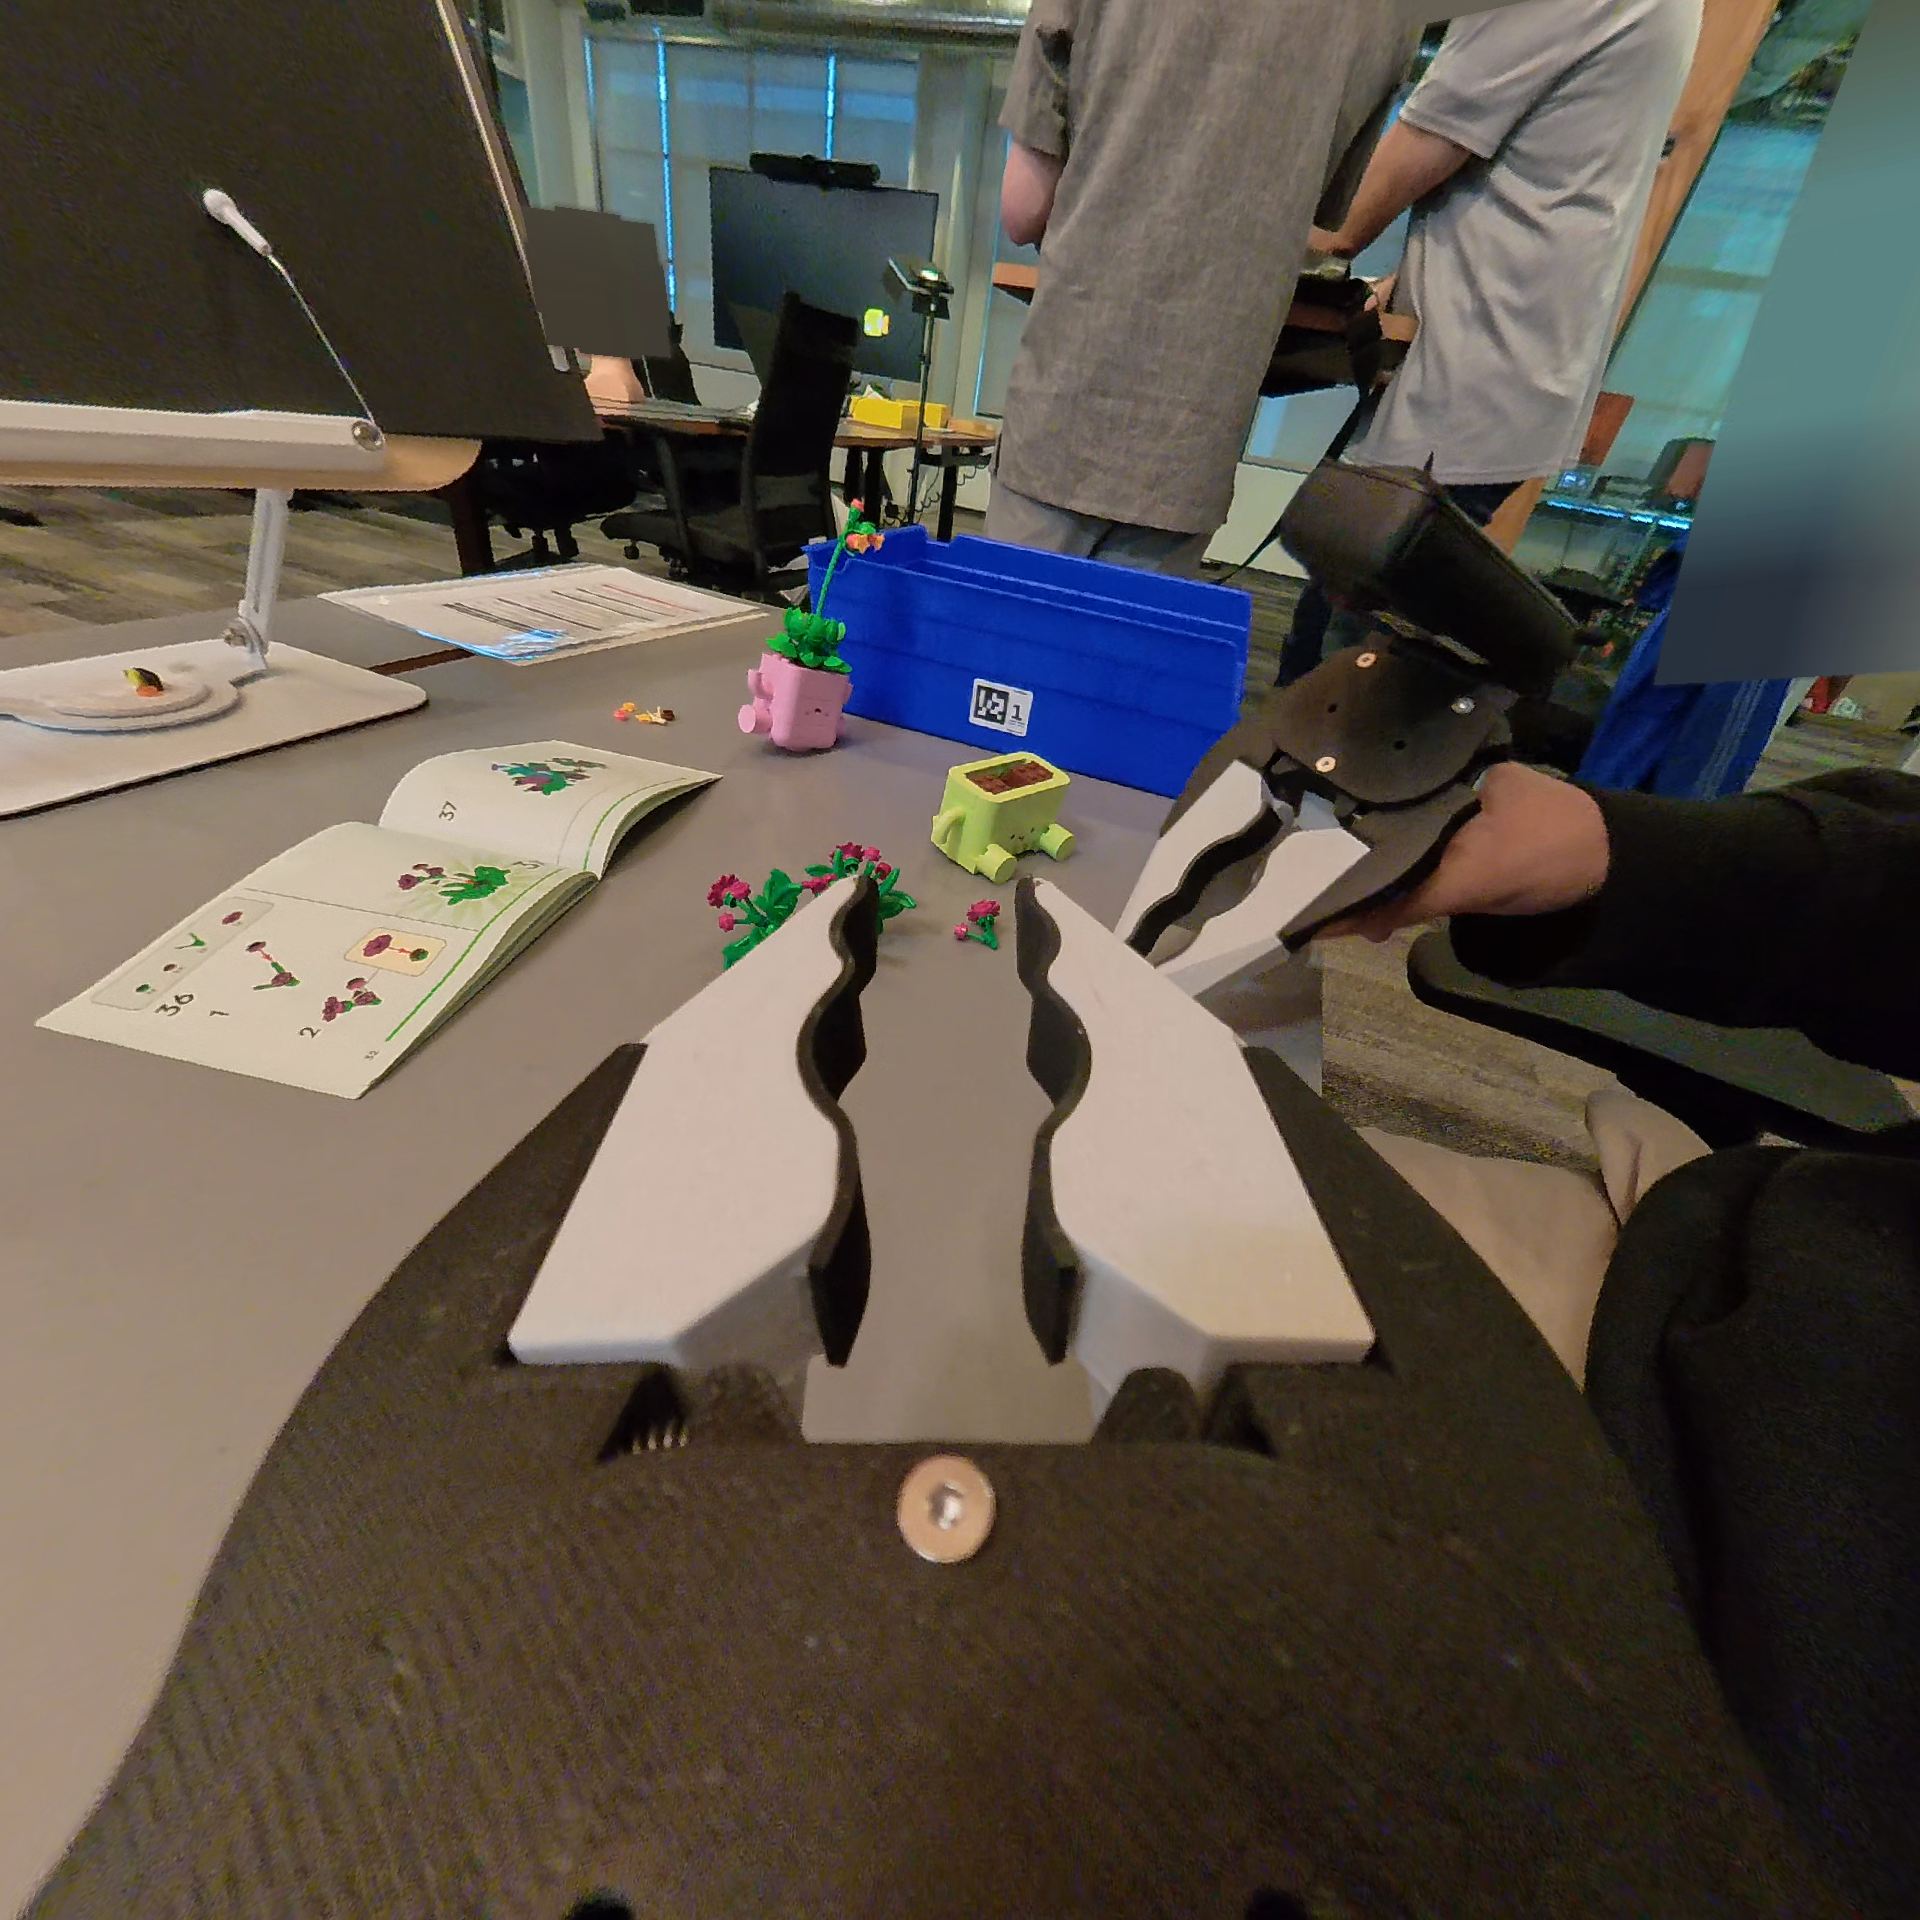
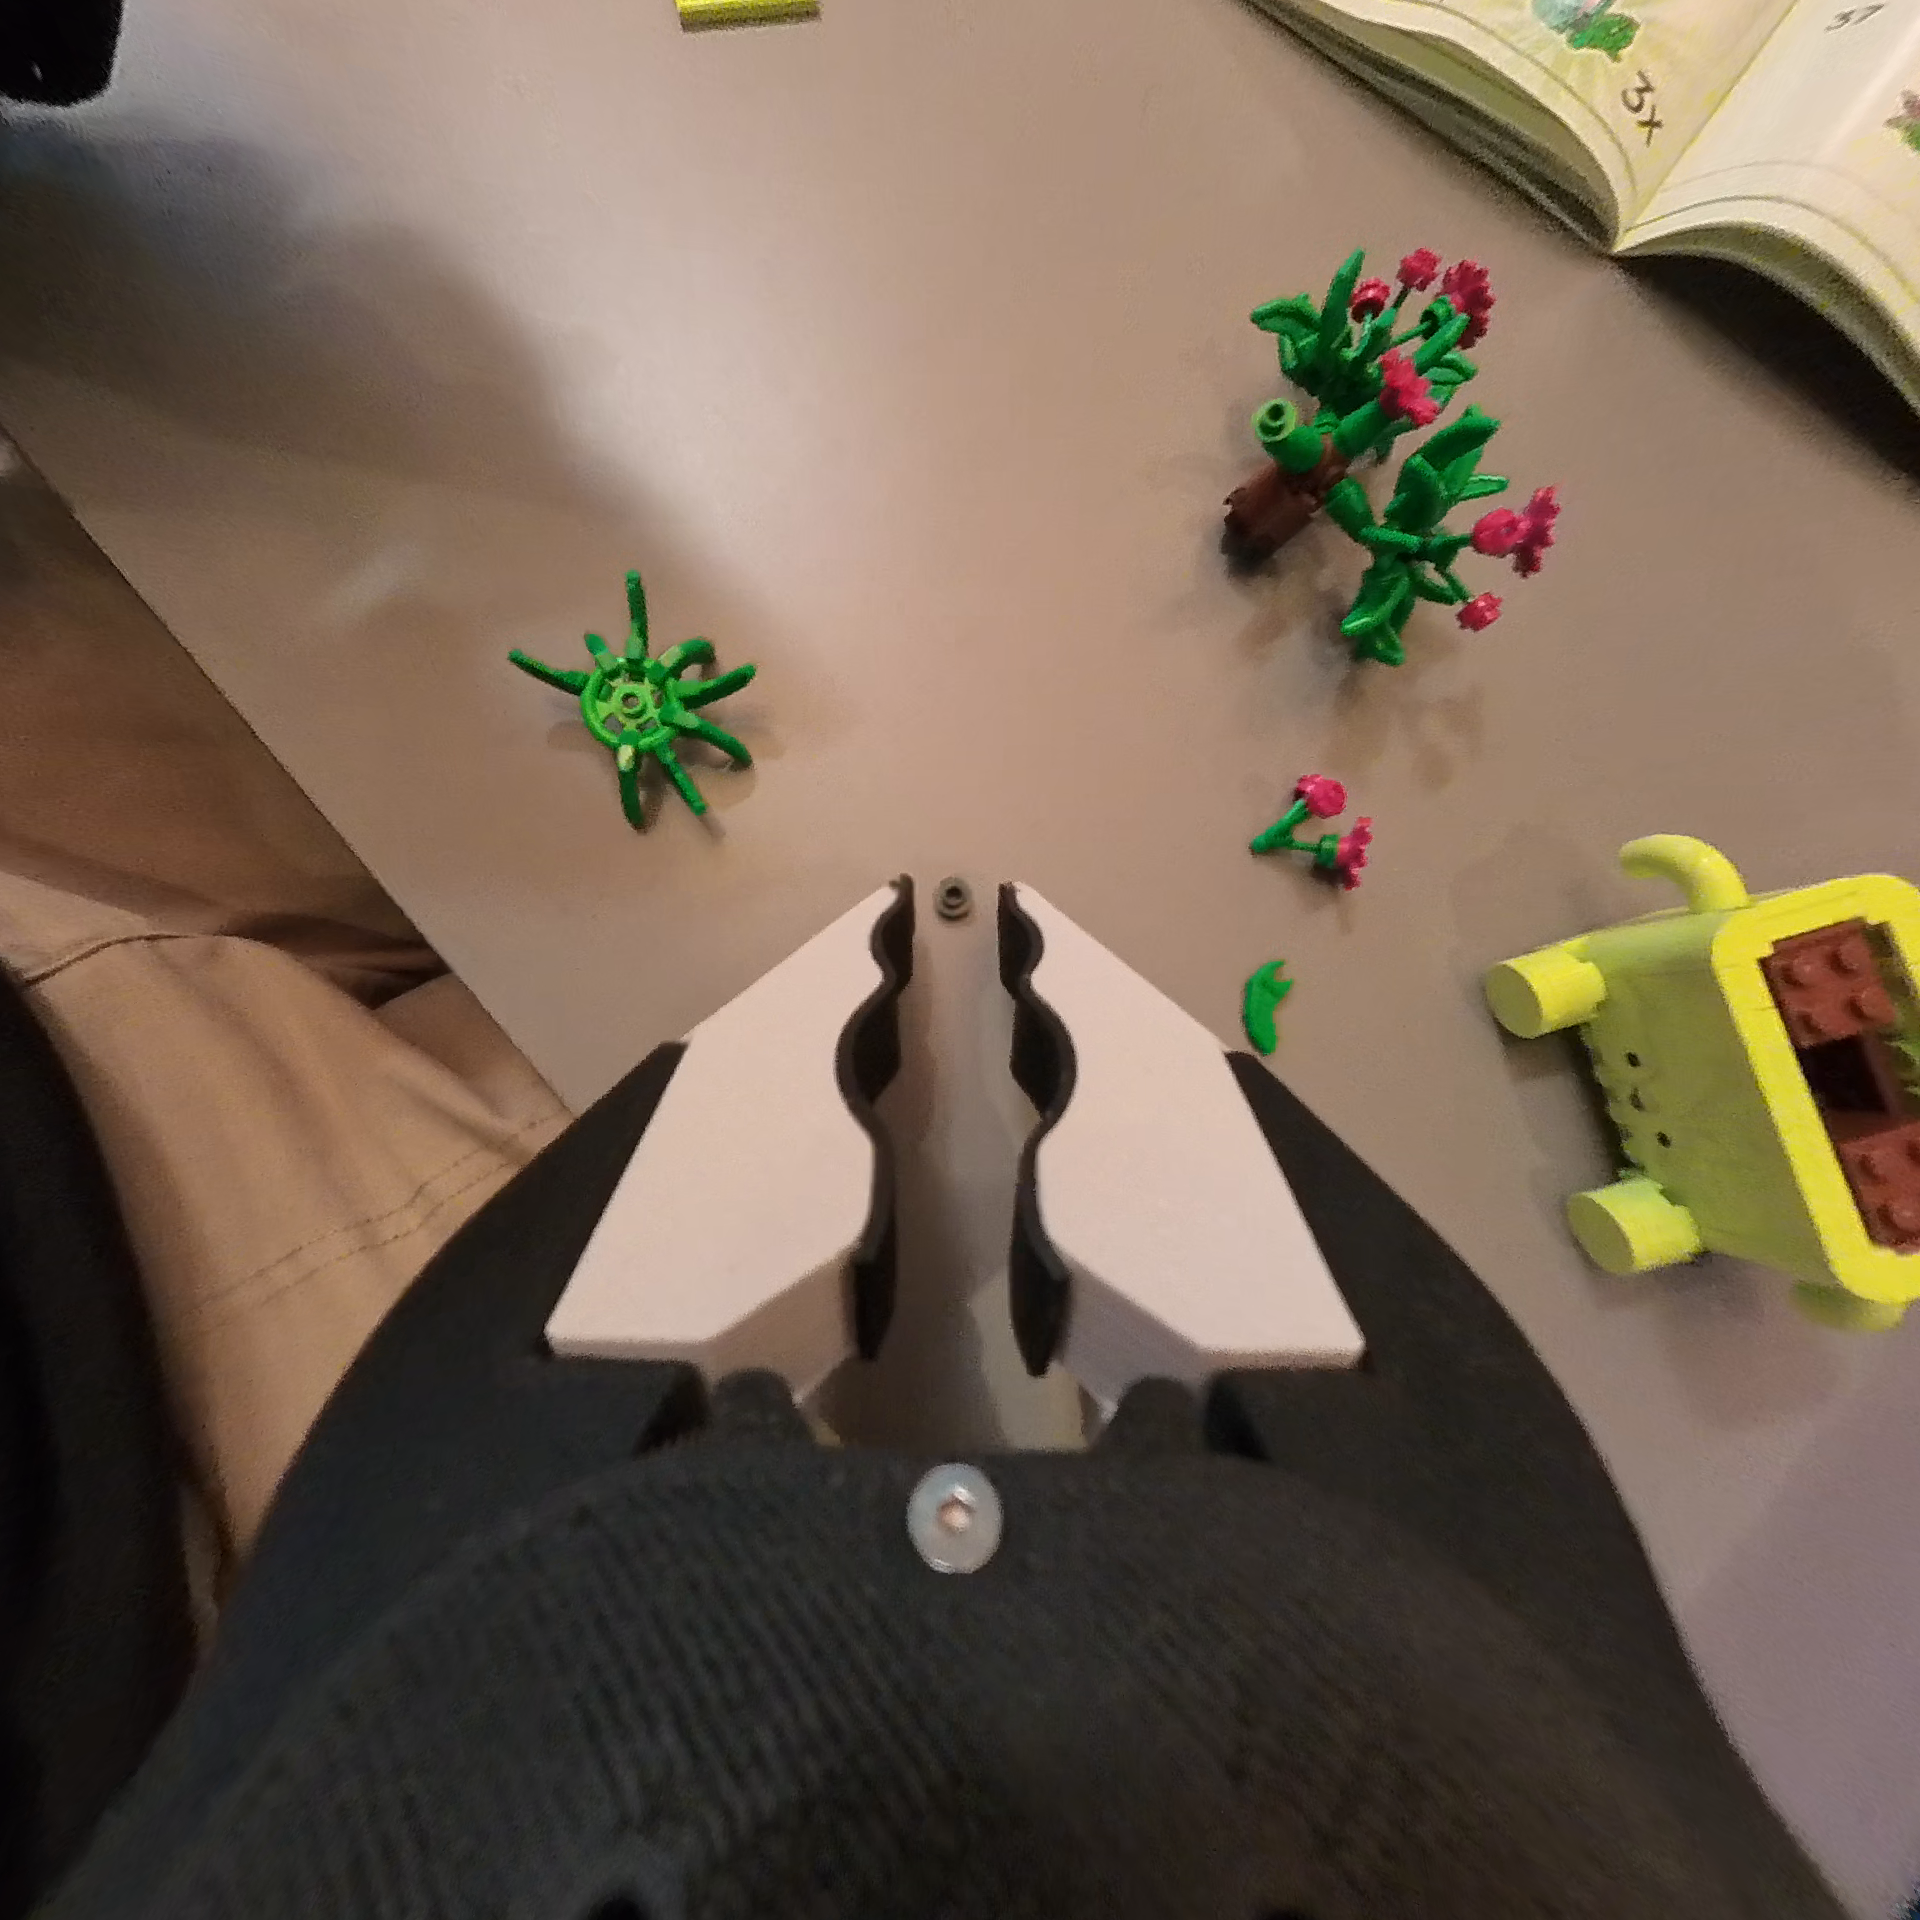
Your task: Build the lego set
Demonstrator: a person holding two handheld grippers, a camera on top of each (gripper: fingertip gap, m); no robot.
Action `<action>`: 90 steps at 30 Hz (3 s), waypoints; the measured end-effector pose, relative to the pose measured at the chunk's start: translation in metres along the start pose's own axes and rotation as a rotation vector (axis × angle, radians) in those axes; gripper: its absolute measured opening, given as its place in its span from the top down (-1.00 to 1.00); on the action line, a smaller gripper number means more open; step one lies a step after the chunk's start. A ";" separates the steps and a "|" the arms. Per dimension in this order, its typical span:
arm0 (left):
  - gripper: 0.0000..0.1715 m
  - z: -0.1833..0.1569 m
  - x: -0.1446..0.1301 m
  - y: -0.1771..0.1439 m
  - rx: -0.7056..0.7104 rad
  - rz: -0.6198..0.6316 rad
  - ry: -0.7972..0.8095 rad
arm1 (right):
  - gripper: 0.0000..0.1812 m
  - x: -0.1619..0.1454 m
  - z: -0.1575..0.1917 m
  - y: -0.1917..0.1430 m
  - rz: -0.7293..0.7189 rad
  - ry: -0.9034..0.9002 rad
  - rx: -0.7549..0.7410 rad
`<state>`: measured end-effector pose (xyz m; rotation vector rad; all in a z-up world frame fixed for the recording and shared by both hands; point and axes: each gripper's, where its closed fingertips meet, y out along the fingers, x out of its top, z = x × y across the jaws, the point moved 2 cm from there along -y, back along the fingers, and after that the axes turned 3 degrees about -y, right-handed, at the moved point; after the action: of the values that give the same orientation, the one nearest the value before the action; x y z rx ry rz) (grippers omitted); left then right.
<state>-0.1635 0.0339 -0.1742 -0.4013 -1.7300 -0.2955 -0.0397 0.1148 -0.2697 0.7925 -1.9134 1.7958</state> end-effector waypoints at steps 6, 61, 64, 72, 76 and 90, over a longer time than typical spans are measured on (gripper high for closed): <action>0.72 0.000 -0.003 0.001 0.006 0.020 0.015 | 0.89 -0.001 0.000 0.008 0.034 0.093 0.112; 0.89 -0.074 -0.114 0.027 0.411 0.137 -1.155 | 0.94 0.029 0.049 0.006 -0.296 -0.200 0.401; 0.87 -0.069 -0.118 0.033 0.497 0.126 -1.151 | 0.94 0.029 0.051 0.010 -0.272 -0.212 0.417; 0.81 -0.058 -0.113 0.044 0.526 0.025 -1.186 | 0.94 0.020 0.048 0.012 -0.239 -0.248 0.401; 0.90 -0.057 -0.112 0.051 0.475 0.022 -1.198 | 0.95 0.019 0.048 0.013 -0.232 -0.252 0.393; 1.00 -0.052 -0.097 0.051 0.327 -0.018 -1.120 | 0.94 0.025 0.037 -0.006 -0.371 -0.202 0.324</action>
<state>-0.0794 0.0488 -0.2601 -0.3210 -2.8156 0.2767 -0.0511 0.0748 -0.2524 1.3852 -1.4710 1.8611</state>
